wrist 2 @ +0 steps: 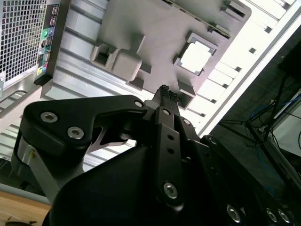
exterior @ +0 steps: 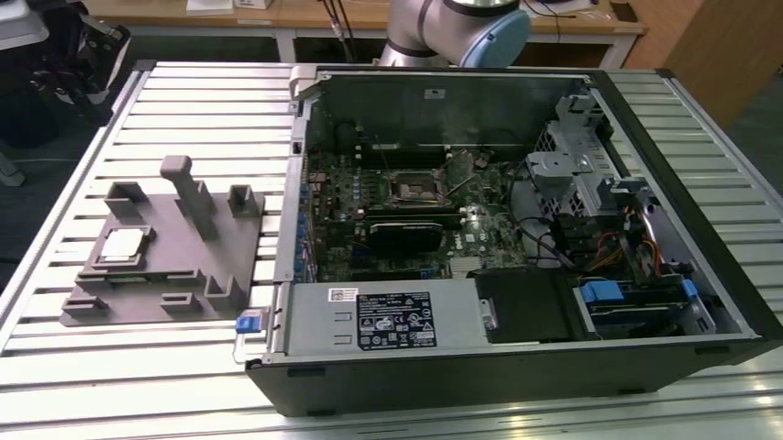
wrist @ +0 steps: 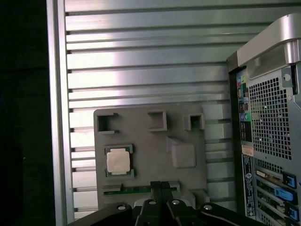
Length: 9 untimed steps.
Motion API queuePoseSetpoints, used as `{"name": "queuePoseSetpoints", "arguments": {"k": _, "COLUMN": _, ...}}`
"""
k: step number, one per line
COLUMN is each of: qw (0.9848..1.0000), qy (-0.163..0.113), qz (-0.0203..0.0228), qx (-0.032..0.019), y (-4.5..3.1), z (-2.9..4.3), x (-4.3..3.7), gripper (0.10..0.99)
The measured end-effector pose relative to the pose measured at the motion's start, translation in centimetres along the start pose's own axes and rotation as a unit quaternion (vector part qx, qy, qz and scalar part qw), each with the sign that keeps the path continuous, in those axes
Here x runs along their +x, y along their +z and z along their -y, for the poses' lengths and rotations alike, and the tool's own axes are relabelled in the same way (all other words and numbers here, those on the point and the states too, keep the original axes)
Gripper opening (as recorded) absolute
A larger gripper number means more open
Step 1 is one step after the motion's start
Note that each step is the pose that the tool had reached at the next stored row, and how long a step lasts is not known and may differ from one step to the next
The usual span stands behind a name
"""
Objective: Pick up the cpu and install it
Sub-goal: 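Reach for the cpu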
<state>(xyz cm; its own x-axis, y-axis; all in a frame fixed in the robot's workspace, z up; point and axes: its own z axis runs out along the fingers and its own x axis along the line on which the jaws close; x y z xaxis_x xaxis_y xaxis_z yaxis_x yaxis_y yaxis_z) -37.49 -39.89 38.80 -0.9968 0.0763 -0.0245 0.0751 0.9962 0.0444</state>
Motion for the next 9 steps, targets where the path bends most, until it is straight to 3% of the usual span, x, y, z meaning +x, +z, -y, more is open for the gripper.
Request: {"name": "queuePoseSetpoints", "arguments": {"k": 9, "qw": 1.0000, "qy": 0.000, "qz": 0.0000, "qx": 0.0000, "y": 0.00, "z": 0.08, "x": 1.04, "gripper": 0.106}}
